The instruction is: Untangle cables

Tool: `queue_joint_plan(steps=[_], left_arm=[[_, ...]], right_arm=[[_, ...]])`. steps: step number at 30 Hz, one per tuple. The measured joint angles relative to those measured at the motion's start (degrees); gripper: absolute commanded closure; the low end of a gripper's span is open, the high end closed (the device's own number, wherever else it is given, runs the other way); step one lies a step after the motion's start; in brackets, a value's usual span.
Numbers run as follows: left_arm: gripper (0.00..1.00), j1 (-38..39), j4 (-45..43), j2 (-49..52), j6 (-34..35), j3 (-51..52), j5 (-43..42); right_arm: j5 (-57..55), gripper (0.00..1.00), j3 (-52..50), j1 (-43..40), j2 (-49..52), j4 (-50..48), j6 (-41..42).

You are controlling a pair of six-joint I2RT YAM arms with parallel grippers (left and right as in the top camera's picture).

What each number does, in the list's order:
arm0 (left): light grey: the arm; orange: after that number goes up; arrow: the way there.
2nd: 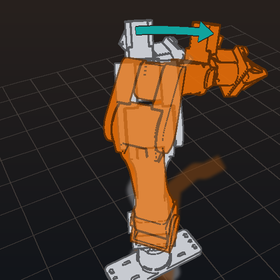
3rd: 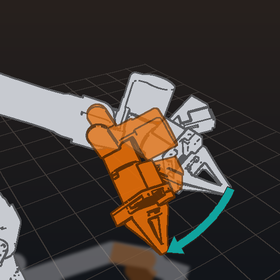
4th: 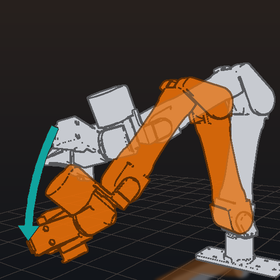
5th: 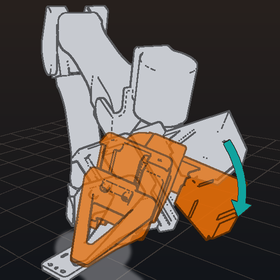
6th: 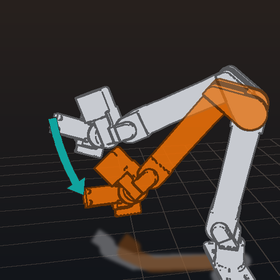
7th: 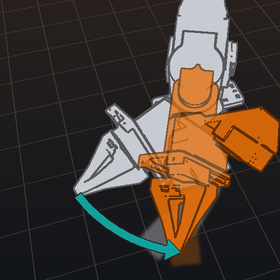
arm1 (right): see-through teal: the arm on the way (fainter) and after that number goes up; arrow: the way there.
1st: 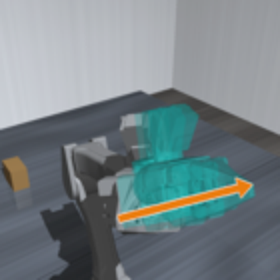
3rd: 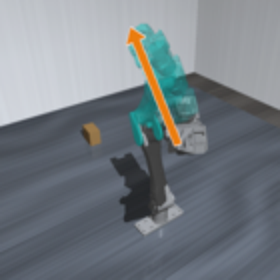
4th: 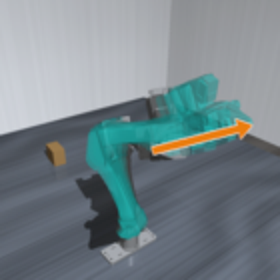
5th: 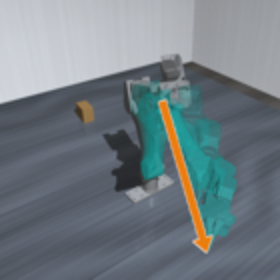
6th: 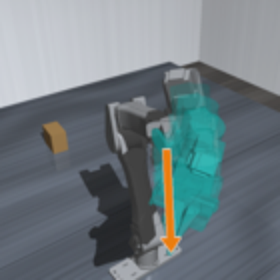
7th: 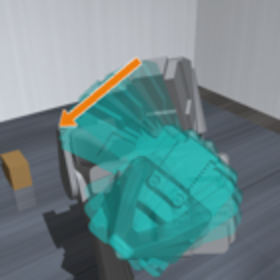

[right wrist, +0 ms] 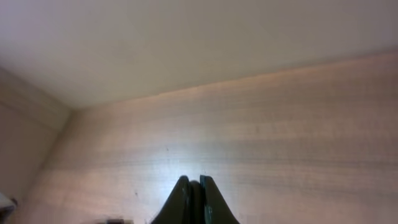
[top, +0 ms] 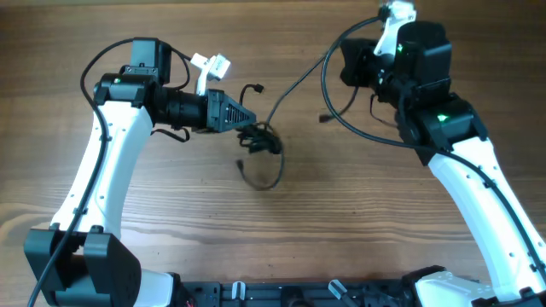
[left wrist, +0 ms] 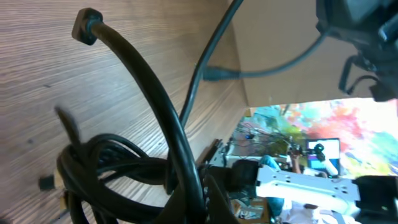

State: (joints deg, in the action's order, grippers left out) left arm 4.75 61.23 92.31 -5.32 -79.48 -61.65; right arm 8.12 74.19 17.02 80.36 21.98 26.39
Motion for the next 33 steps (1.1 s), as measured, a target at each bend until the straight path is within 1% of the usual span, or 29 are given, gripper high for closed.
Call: queue_joint_plan(steps=[1,2,3,4,6,8,13,16,19,20,22,24,25,26,27,31,33], left_arm=[[0.58,0.0,0.0,0.0,0.1,0.0,1.2],[0.54,0.0,0.0,0.0,-0.1,0.0,2.0],[0.46,0.0,0.0,0.0,0.0,0.1,3.3],[0.32,0.0,0.1,0.0,0.2,0.1,4.3],[0.26,0.0,-0.1,0.0,0.2,0.1,6.7],[0.26,0.0,0.0,0.0,0.2,0.2,9.0],[0.30,0.0,0.0,0.0,0.2,0.2,13.9],[0.30,0.3,-3.0,0.0,1.1,0.6,15.4],[0.30,2.6,-9.3,0.2,4.9,2.8,19.1],[0.33,4.0,-11.3,0.3,6.8,3.7,20.7],[0.35,7.0,-14.9,1.6,12.2,5.0,23.5],[0.43,9.4,-17.5,3.1,16.9,5.5,25.8],[0.44,10.6,-17.9,3.9,19.7,5.5,27.3],[0.48,11.7,-17.7,4.6,22.7,5.6,29.2],[0.48,12.4,-17.6,5.0,27.5,5.7,32.2],[0.52,13.8,-14.1,5.7,38.2,6.0,38.7],[0.53,13.8,-13.9,5.7,42.1,6.0,40.7]], right_arm=[[0.2,0.96,0.0,0.0,0.0,2.7,-0.1],[0.4,0.96,0.0,0.0,0.0,4.5,-0.1],[0.7,0.96,0.0,0.0,0.0,7.0,-0.1],[1.0,0.96,0.0,0.0,0.0,9.6,-0.1],[1.7,0.96,0.0,0.0,0.1,13.2,-0.1],[2.1,0.96,0.0,-0.1,0.1,14.7,-0.3],[2.9,0.96,0.0,-0.2,1.2,15.3,-0.3],[3.0,0.96,0.0,-0.2,3.1,15.3,-0.2],[2.6,0.96,0.0,-0.2,5.5,15.3,0.9],[2.3,0.96,0.0,-0.3,6.6,15.3,1.7],[2.3,0.96,0.0,-0.3,7.5,15.3,2.3],[2.2,0.96,0.0,-0.3,7.8,15.3,2.7],[2.1,0.96,0.0,-0.3,7.8,15.3,2.8],[2.1,0.96,0.0,-0.3,7.8,15.3,3.0],[2.1,0.96,0.0,-0.3,7.8,15.3,3.0],[2.1,0.96,0.0,-0.3,7.8,15.3,3.0],[2.1,0.96,0.0,-0.3,7.8,15.3,3.0]])
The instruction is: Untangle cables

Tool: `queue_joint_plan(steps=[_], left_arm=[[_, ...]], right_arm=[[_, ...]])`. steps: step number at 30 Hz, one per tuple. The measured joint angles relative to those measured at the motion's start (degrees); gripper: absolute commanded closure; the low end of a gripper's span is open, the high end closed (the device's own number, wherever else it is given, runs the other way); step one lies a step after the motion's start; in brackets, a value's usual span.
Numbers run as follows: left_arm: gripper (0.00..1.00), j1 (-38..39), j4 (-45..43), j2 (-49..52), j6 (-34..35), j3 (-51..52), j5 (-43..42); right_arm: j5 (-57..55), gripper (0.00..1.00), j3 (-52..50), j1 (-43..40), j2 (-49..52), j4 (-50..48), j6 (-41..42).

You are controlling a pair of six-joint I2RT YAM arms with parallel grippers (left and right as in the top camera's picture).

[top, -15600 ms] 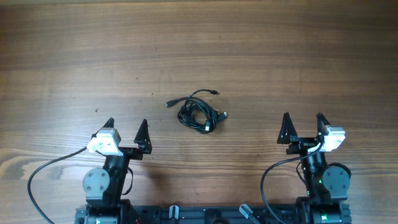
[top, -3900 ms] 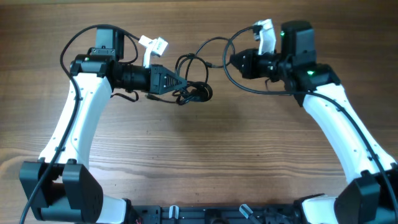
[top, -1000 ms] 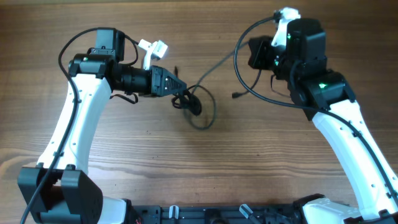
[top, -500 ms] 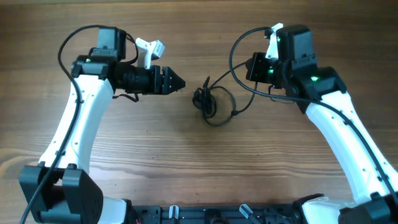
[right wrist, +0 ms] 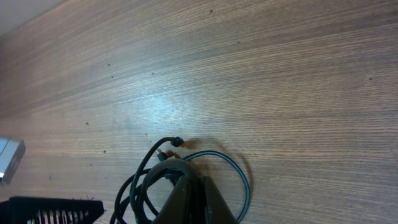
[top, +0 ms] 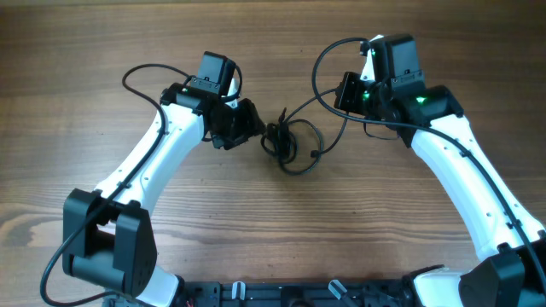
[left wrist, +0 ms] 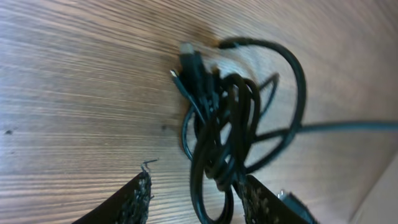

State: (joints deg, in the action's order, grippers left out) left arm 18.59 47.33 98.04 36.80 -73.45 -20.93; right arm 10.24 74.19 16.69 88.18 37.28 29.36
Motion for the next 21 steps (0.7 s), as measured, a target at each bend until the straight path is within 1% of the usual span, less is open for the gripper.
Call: queue_joint_plan(steps=[2,6,7,11,16,21], left_arm=[[0.50,0.2,0.0,0.0,3.3,0.0,1.2],[0.41,2.0,-1.8,1.4,6.2,0.0,1.9],[0.41,2.7,-2.6,2.4,7.1,0.0,2.0],[0.43,3.5,-3.3,4.5,9.7,0.0,2.1],[0.47,3.9,0.2,4.7,10.9,0.0,2.1],[0.52,6.5,-1.0,5.8,13.1,0.0,2.1]], right_arm=[[0.0,0.96,0.0,0.0,0.0,0.0,0.0],[0.0,0.96,0.0,0.0,0.0,0.0,0.0],[0.0,0.96,0.0,0.0,0.0,0.0,0.0],[0.0,0.95,0.0,0.0,0.0,0.0,0.0],[0.0,0.96,0.0,0.0,0.0,0.2,0.0],[0.0,0.96,0.0,0.0,0.0,0.2,0.0]])
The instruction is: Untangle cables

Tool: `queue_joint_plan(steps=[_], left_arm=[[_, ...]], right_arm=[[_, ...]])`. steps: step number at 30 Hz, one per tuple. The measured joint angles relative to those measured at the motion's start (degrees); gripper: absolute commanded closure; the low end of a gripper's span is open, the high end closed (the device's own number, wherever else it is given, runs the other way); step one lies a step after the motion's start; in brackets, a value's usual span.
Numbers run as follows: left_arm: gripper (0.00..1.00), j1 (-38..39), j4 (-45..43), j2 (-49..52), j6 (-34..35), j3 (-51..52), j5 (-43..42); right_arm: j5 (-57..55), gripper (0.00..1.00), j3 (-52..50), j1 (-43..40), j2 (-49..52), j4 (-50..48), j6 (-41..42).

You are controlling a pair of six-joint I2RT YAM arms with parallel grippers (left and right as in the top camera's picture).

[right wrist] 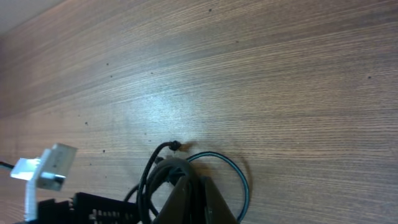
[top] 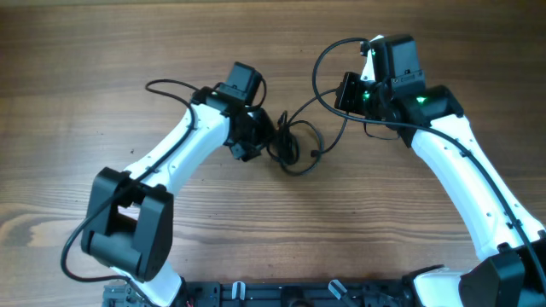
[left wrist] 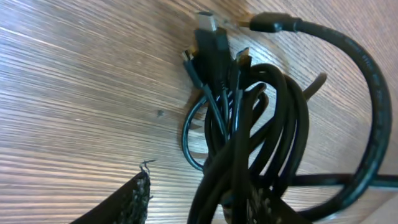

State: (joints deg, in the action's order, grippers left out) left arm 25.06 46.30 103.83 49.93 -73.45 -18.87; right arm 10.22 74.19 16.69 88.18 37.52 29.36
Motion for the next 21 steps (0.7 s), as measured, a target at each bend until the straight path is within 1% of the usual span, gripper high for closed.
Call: queue_joint_plan(steps=[4,5,8,13,14,15,16,19,21], left_arm=[[0.63,2.6,-1.0,2.1,2.2,0.0,0.0],[0.67,3.1,-1.1,2.6,2.9,0.0,0.0],[0.74,4.2,-2.3,5.0,5.3,0.0,0.2],[0.77,4.9,-6.3,6.6,10.4,0.0,0.5],[0.83,5.1,-7.2,7.0,11.1,0.0,0.7],[0.94,5.4,-7.8,7.4,11.6,0.0,0.7],[0.96,5.9,-8.0,8.1,12.0,0.0,0.9],[0.96,6.8,-8.0,9.0,12.5,0.0,3.8],[0.96,6.3,-8.0,9.0,11.5,0.0,5.7]], right_arm=[[0.0,0.96,0.0,0.0,0.0,0.2,0.0],[0.0,0.96,0.0,0.0,0.0,0.3,0.0],[0.0,0.96,0.0,0.0,0.0,0.7,-0.1],[0.0,0.96,0.0,0.0,0.0,0.8,-0.1],[0.0,0.96,0.0,0.0,0.0,0.8,-0.1],[0.0,0.96,0.0,0.0,0.0,0.8,-0.3],[0.0,0.96,0.0,0.0,0.0,0.8,-0.3],[0.0,0.96,0.0,0.0,0.0,0.8,-0.3],[0.0,0.96,0.0,0.0,0.0,0.8,-0.3]])
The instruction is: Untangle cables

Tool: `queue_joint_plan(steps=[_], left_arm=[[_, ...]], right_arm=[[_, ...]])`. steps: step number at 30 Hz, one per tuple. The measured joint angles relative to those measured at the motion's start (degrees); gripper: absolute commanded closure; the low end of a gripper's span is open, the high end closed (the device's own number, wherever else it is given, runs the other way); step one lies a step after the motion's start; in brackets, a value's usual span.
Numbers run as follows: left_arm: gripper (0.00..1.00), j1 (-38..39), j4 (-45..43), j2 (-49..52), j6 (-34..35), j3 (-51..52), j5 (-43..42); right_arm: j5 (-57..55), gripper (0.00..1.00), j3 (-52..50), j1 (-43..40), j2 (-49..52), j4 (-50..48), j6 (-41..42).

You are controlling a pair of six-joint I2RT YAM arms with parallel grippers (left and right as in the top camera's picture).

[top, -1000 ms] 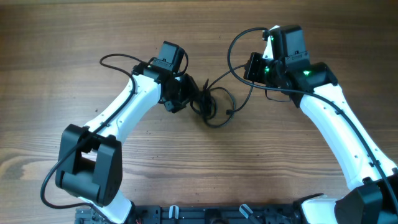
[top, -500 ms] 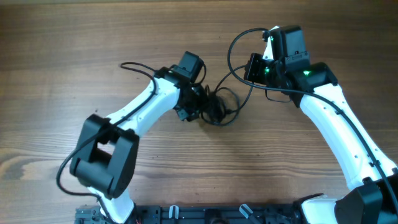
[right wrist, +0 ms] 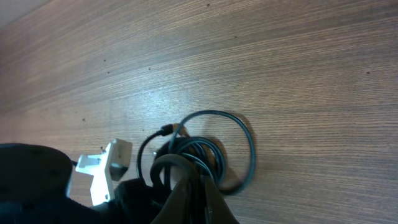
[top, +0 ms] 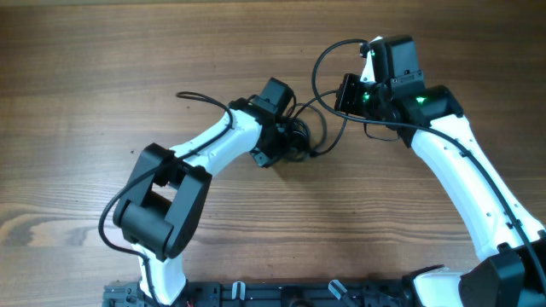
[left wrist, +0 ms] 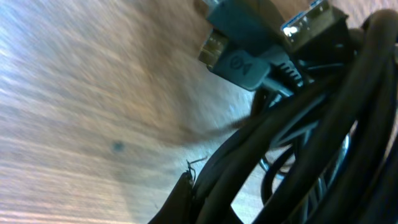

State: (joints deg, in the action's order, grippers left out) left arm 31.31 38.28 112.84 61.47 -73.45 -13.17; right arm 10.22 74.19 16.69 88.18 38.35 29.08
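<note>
A tangled bundle of black cables (top: 304, 136) lies mid-table, with a thin loop (right wrist: 247, 146) spread to its right. My left gripper (top: 288, 143) is pressed into the bundle and shut on it. In the left wrist view one finger (left wrist: 180, 200) squeezes thick strands, with connector plugs (left wrist: 245, 59) just ahead and the other finger hidden. My right gripper (top: 343, 94) hangs above and to the right, shut on a black cable (right wrist: 177, 163) that arcs over its fingertips and runs down to the bundle (right wrist: 196, 149).
The wooden table (top: 102, 77) extends all around. The left arm (top: 213, 145) stretches across the middle. Its white wrist mount (right wrist: 106, 168) sits close beside the bundle. The black base rail (top: 281, 294) runs along the front edge.
My left gripper was open just left of the bundle. Now it has moved right into the bundle and shut on it. The loop has shifted slightly. The right arm has not moved.
First my left gripper held the bundle left of centre while the right, shut on a cable, was raised at the back. Then the bundle lay on the table, the left gripper open beside it and the right lower. The left came closer, and now grips it.
</note>
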Motion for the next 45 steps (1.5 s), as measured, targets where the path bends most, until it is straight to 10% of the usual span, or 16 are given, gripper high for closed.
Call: queue_joint_plan(steps=[18,20,22,26,45], left_arm=[[0.96,-21.6,9.0,-25.4,-51.3,0.5,-26.1],[0.96,-22.1,9.7,-25.4,-54.3,0.5,-28.6],[0.96,-22.2,9.7,-25.4,-56.1,0.5,-30.2],[0.96,-22.2,9.7,-25.4,-56.7,0.5,-31.6],[0.96,-20.8,6.7,-25.4,-40.5,0.5,-32.0]], right_arm=[[4.1,0.94,0.0,-10.8,0.0,0.3,0.0],[5.9,0.60,0.0,-11.6,0.0,-0.4,-0.9],[10.1,0.33,0.0,-12.2,0.0,-2.5,-2.7],[22.9,0.30,0.1,-12.3,0.0,-6.1,-7.7],[28.9,0.70,1.3,7.8,0.2,-14.9,-2.5]])
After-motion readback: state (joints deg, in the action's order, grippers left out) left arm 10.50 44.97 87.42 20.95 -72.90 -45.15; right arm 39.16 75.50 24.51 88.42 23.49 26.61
